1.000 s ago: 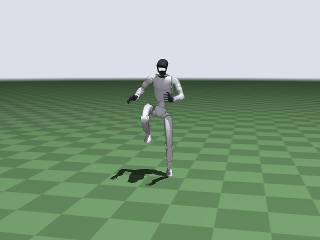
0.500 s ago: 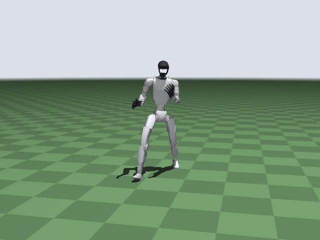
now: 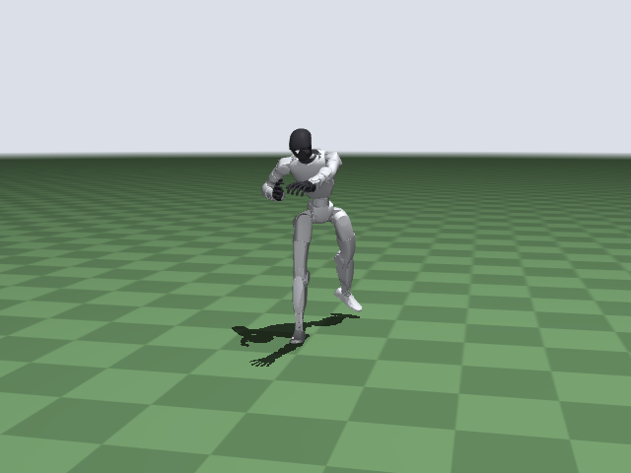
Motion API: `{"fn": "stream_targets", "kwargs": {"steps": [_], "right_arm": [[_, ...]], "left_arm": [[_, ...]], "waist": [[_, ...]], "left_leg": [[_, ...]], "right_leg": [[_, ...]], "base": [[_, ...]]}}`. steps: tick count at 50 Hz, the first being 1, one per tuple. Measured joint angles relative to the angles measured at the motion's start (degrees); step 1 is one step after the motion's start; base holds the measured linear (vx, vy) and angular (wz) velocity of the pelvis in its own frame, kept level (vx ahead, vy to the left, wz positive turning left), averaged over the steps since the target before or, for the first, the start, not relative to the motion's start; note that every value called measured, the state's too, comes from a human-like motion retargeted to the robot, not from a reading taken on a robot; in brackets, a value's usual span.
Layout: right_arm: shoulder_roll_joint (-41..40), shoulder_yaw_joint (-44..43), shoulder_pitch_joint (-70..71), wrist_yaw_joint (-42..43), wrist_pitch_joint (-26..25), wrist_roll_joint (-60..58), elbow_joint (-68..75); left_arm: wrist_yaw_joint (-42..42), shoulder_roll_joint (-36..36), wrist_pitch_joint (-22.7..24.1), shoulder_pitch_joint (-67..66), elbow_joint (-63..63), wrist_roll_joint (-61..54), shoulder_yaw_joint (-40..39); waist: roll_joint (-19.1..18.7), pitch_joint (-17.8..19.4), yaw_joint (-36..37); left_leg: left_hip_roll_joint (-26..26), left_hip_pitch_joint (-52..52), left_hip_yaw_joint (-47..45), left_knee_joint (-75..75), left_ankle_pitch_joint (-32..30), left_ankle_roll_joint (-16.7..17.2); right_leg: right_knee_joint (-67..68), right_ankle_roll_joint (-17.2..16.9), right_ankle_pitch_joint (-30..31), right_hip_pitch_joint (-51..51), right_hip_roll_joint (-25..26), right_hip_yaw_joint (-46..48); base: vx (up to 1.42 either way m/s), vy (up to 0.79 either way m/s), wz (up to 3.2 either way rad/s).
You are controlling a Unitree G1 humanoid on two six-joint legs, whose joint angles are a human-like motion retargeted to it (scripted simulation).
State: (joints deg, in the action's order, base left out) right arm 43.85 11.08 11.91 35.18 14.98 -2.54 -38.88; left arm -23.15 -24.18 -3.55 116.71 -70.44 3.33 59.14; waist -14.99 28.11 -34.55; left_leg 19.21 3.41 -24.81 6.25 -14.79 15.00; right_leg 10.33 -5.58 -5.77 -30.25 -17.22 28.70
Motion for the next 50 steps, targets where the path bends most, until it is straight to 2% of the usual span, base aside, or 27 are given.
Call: {"fn": "stream_targets", "kwargs": {"steps": [2,3,5,8,10,12,13,15,18,20,22,23,25,27,28,30,31,32,33,34,35,37,39,42,45,48,50], "right_arm": [[0.9,1.4,6.4,-1.0,-0.5,-3.7,-1.4],[1.7,0.6,8.7,-0.9,0.4,-5.7,-2.9],[3.1,0.9,15.7,1.7,-1.7,-14.6,-2.9],[7.3,0.3,27.6,7.4,-6.6,-26.7,3.8],[10.8,6.0,40.1,9.5,-11.0,-30.9,16.2],[10.3,15.0,53.5,9.6,-14.2,-25.2,35.7],[8.5,19.5,59.8,8.7,-15.3,-18.9,47.4],[3.6,27.2,69.6,5.6,-14.2,-0.1,72.8],[0.6,31.4,77.0,-8.6,-20.6,18.9,103.8],[3.0,34.6,77.3,-12.6,-23.5,16.2,111.1],[7.4,32.6,71.8,-8.3,-22.3,7.3,106.2],[9.2,29.7,67.8,-5.3,-21.0,5.0,101.7],[11.4,22.6,57.8,1.2,-15.9,7.4,90.4],[8.7,13.2,45.3,0.7,-12.7,12.9,78.1],[6.7,10.2,39.5,0.1,-11.5,14.9,72.9],[1.2,8.2,30.9,2.0,-10.8,17.8,64.5],[-1.8,7.5,27.2,-0.4,-10.4,16.2,61.7],[-4.7,6.7,23.8,-2.2,-10.1,14.3,59.2],[-7.4,5.8,21.2,-2.5,-10.1,11.8,57.3],[-10.2,5.4,18.5,-3.6,-9.8,9.8,55.6],[-13.0,5.3,15.7,-5.0,-9.4,8.0,54.0],[-17.9,2.6,8.0,-7.5,-8.6,7.8,49.7],[-22.0,1.7,0.6,-6.8,-7.3,10.3,46.6],[-26.1,0.0,-9.2,-6.1,-6.3,16.4,42.7],[-25.4,-0.2,-14.4,-6.6,-5.9,18.1,40.3],[-21.8,-1.5,-17.8,-8.7,-5.3,16.8,37.3],[-19.8,-3.1,-18.5,-9.2,-5.4,15.9,35.3]], "left_arm": [[6.9,1.5,2.2,3.1,-9.6,2.3,6.0],[5.2,-0.1,3.1,2.4,-8.4,6.4,5.8],[-5.2,-3.6,4.7,-1.0,2.8,5.0,-0.3],[-17.1,-4.0,14.0,-13.8,29.7,-12.8,-13.2],[-19.4,-3.0,20.3,-24.6,45.1,-18.4,-19.2],[-16.0,-0.9,23.3,-36.1,56.3,-22.0,-23.0],[-12.9,-0.1,23.2,-42.0,60.9,-25.1,-24.7],[-3.9,2.2,23.9,-54.1,67.3,-29.2,-27.3],[5.3,7.5,22.8,-72.8,72.9,-42.5,-25.6],[9.2,9.0,22.6,-85.3,75.7,-49.2,-24.0],[13.5,8.7,22.0,-98.2,78.2,-53.6,-23.8],[15.9,7.9,21.7,-104.1,79.4,-56.1,-24.8],[4.3,4.3,24.1,-113.0,76.4,-41.2,-28.8],[25.5,5.7,19.1,-124.0,81.0,-70.9,-31.0],[26.8,5.2,17.2,-128.3,81.4,-71.3,-33.1],[20.2,8.2,17.7,-134.8,79.9,-82.2,-36.7],[25.4,8.4,16.9,-137.7,80.8,-81.9,-39.4],[25.3,8.2,16.9,-139.4,79.7,-77.0,-41.8],[14.7,7.3,18.5,-138.6,74.4,-62.8,-43.5],[8.5,6.9,20.0,-138.0,71.8,-54.0,-45.0],[4.5,6.8,21.5,-137.4,70.6,-47.8,-46.4],[4.0,5.8,21.0,-133.2,69.8,-47.5,-46.8],[-0.4,2.5,22.6,-126.8,69.0,-46.5,-46.3],[-3.0,-1.8,22.3,-117.3,70.7,-49.7,-46.7],[-5.5,-5.8,24.1,-112.1,72.7,-51.1,-46.3],[-5.1,-7.9,24.9,-112.5,76.1,-47.4,-46.5],[2.6,-5.5,26.1,-113.4,81.6,-58.1,-46.3]], "waist": [[1.2,0.7,-0.9],[1.7,0.3,-2.3],[2.2,0.7,0.6],[3.6,-0.1,6.4],[2.4,0.6,11.0],[3.6,0.3,15.2],[5.1,-0.4,18.3],[5.4,0.2,19.7],[6.6,0.2,26.7],[8.0,0.5,31.5],[9.7,0.9,36.8],[10.3,1.4,39.0],[10.0,1.7,42.4],[10.6,1.7,47.6],[11.1,1.7,49.0],[11.4,1.7,49.0],[12.6,1.7,48.8],[13.6,1.7,48.5],[14.5,1.7,47.8],[15.2,1.7,46.4],[15.8,1.7,44.5],[16.8,1.7,43.1],[17.2,1.7,41.7],[16.4,1.1,41.8],[15.4,-0.1,40.9],[13.6,-2.9,38.6],[12.9,-5.0,38.3]], "left_leg": [[-0.8,-0.5,1.3,0.7,-1.2,0.0],[-1.3,-1.2,3.5,2.6,-0.7,0.0],[-1.9,0.6,7.2,3.0,-1.4,0.0],[-6.3,0.9,16.1,7.4,1.9,0.0],[-7.4,-2.1,20.9,14.7,7.0,0.0],[-9.0,-4.3,20.1,20.6,13.2,-1.6],[-9.8,-5.2,17.0,22.8,16.1,-3.4],[-8.8,-7.9,14.3,27.5,20.8,-5.9],[-8.4,-11.2,8.2,28.6,28.1,-11.0],[-9.9,-14.1,7.1,25.3,31.4,-13.0],[-13.3,-16.6,11.1,18.7,32.7,-12.2],[-15.3,-17.8,15.3,14.8,32.6,-11.2],[-18.7,-19.9,28.0,6.8,31.3,-9.3],[-18.9,-20.1,39.0,0.7,28.6,-5.5],[-19.6,-19.9,42.6,-0.5,26.0,-4.5],[-21.1,-20.3,43.7,0.3,21.5,-5.4],[-20.7,-20.0,41.6,1.8,22.2,-6.2],[-20.5,-19.9,39.5,3.1,23.0,-7.3],[-20.4,-20.0,37.5,4.1,24.2,-9.0],[-20.3,-19.8,36.2,4.7,24.4,-9.8],[-20.3,-19.4,35.4,5.0,24.3,-10.2],[-19.4,-18.8,32.4,6.5,24.9,-9.4],[-18.6,-16.5,30.1,3.9,23.8,-9.1],[-15.2,-14.9,24.3,2.7,23.7,-8.9],[-11.1,-13.3,17.8,2.1,24.1,-8.4],[-6.8,-13.3,11.3,5.2,25.9,-5.7],[-5.0,-12.7,5.7,5.9,26.3,-5.2]], "right_leg": [[2.3,0.0,-1.1,-0.3,-0.8,-0.3],[9.8,-1.0,-4.1,-2.4,-3.4,-0.5],[1.7,1.4,-1.9,2.1,1.4,-2.5],[10.5,-2.0,-4.7,0.6,0.0,-6.6],[-0.4,2.9,-1.3,6.5,4.6,-8.0],[1.2,2.0,-1.9,7.2,4.4,-10.5],[6.9,0.2,-3.5,4.3,3.3,-13.0],[-2.9,1.9,-1.5,12.2,3.8,-12.4],[-4.9,0.4,-1.4,14.9,3.1,-14.9],[-6.5,-1.0,-0.7,15.7,2.7,-16.7],[0.0,-7.4,-2.8,12.6,1.7,-19.4],[-1.1,-8.5,-2.3,13.2,2.1,-20.4],[-8.9,-5.1,0.8,16.9,4.5,-22.0],[-3.8,-9.4,-0.7,14.3,8.2,-25.0],[-3.8,-9.4,-0.6,14.6,9.1,-26.4],[-9.6,-3.6,1.6,17.1,9.6,-29.6],[-9.5,-3.8,1.7,17.3,10.0,-31.0],[-8.5,-5.0,1.4,16.9,10.3,-32.6],[-5.4,-8.3,0.4,14.9,10.3,-34.2],[-6.9,-7.7,0.7,15.7,10.3,-35.2],[-10.6,-5.1,1.6,17.8,10.2,-35.9],[-6.5,-7.6,-1.1,16.7,10.2,-33.4],[-8.2,-5.5,-2.0,19.3,8.3,-25.3],[-1.4,-2.7,-5.4,19.9,6.1,-8.6],[6.9,1.2,-7.6,20.9,4.9,-0.4],[12.7,3.8,-9.5,22.2,4.5,0.9],[15.3,4.3,-10.6,22.3,2.8,1.2]], "base": [[0.24,-0.13,0.09],[0.28,-0.13,-0.15],[0.24,-0.21,-1.09],[0.26,-0.15,-1.18],[0.16,-0.11,-1.28],[0.14,-0.06,-1.27],[0.13,-0.02,-1.13],[0.12,0.03,-0.38],[0.10,0.04,-0.65],[0.08,0.06,-0.87],[0.09,0.09,-1.07],[0.08,0.11,-1.10],[0.07,0.10,-1.28],[0.06,0.07,-1.87],[0.04,0.23,-1.65],[0.00,0.34,-1.32],[-0.02,0.32,-1.34],[-0.03,0.27,-1.45],[-0.04,0.27,-1.29],[-0.06,0.26,-1.06],[-0.06,0.23,-0.98],[-0.08,0.22,-1.08],[-0.14,0.22,-1.25],[-0.20,0.17,-1.93],[-0.22,0.13,-2.22],[-0.20,0.11,-2.23],[-0.20,0.07,-2.67]]}}
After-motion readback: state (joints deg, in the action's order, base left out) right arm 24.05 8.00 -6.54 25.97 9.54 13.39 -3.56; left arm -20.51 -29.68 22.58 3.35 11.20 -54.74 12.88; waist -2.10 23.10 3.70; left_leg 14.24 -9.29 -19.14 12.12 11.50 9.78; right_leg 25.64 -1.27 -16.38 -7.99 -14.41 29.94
